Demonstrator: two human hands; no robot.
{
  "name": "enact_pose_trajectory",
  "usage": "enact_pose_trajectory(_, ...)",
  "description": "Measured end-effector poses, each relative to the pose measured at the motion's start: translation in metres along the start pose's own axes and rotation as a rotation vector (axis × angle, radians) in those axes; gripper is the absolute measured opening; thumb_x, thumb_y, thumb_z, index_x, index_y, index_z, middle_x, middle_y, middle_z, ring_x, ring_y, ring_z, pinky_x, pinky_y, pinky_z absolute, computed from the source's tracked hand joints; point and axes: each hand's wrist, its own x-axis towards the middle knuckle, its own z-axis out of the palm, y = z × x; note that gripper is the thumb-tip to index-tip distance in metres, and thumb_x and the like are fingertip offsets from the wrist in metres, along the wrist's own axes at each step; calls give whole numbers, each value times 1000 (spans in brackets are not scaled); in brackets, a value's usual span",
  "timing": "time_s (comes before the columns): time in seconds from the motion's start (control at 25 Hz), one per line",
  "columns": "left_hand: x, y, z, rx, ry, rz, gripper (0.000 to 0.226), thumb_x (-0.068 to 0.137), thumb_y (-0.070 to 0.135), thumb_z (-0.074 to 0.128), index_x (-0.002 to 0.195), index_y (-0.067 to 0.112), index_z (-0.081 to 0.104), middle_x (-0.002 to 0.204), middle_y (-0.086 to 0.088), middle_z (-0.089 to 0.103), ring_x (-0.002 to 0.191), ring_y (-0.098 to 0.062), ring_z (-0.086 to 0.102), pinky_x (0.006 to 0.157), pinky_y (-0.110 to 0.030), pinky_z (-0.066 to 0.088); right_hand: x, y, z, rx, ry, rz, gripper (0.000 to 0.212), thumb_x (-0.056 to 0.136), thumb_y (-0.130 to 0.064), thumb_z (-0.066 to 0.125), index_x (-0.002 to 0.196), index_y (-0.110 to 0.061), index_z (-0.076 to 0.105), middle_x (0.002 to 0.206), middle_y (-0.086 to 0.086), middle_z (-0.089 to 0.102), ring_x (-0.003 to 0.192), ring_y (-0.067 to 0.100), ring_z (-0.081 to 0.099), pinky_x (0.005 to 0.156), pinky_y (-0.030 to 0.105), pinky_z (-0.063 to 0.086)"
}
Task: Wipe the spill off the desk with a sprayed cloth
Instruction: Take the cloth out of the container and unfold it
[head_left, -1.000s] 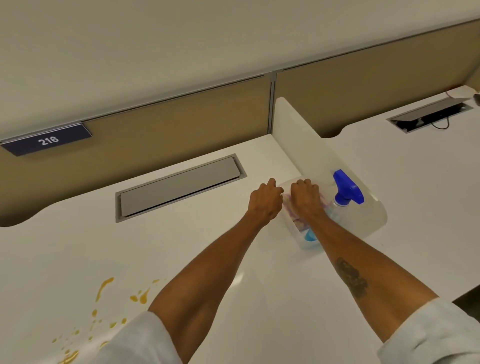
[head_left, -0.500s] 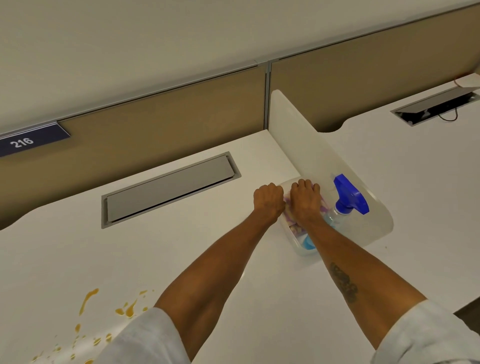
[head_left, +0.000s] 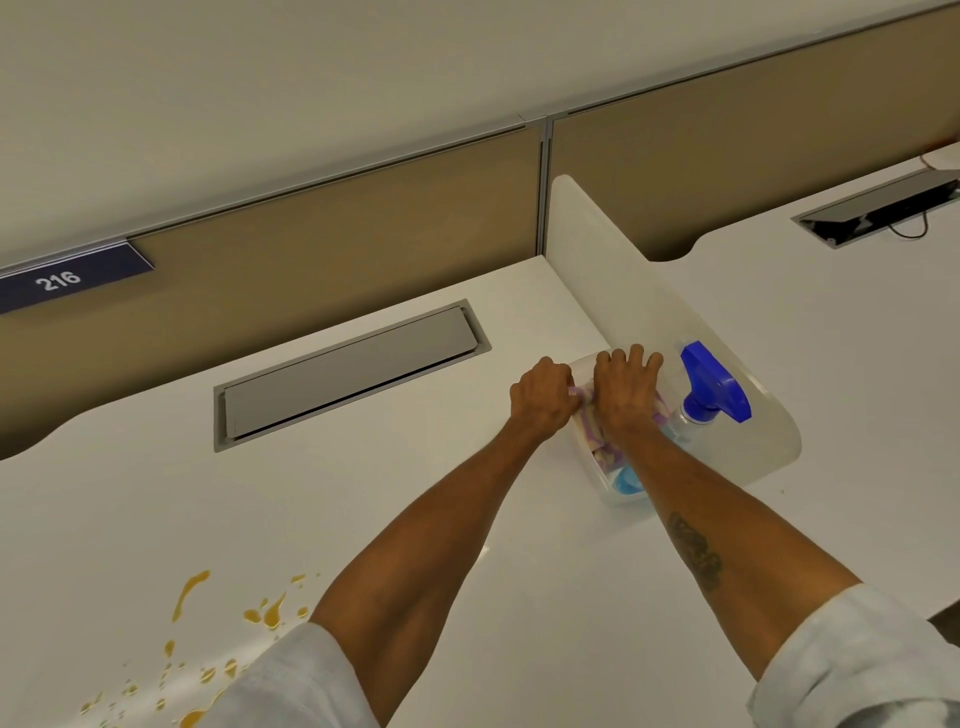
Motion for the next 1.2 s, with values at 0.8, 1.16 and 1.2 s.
enact_pose_trajectory(0.8, -105, -4, -93, -477, 239, 157, 19, 101, 18, 38, 112, 9, 50, 107, -13, 65, 89, -28, 60, 75, -38, 50, -81, 2, -100, 228, 118, 124, 52, 88, -23, 73, 129, -9, 44, 134, 17, 46, 121, 28, 52, 97, 37, 49)
enact_pose_trajectory(1.16, -141, -59, -100, -447, 277, 93, 17, 102, 13, 36, 108, 10, 52, 104, -10, 63, 91, -27, 62, 79, -40, 56, -108, 0, -89, 228, 275, -226, 38, 94, -26, 64, 126, -11, 49, 125, 13, 56, 110, 29, 56, 96, 38, 44)
enact_pose_trajectory(1.2, -142, -60, -101, -454, 281, 84, 17, 102, 13, 36, 107, 11, 51, 104, -10, 63, 92, -28, 62, 79, -41, 56, -107, 0, -91, 224, 286, -246, 37, 94, -24, 64, 126, -11, 49, 125, 14, 56, 110, 30, 56, 96, 39, 44)
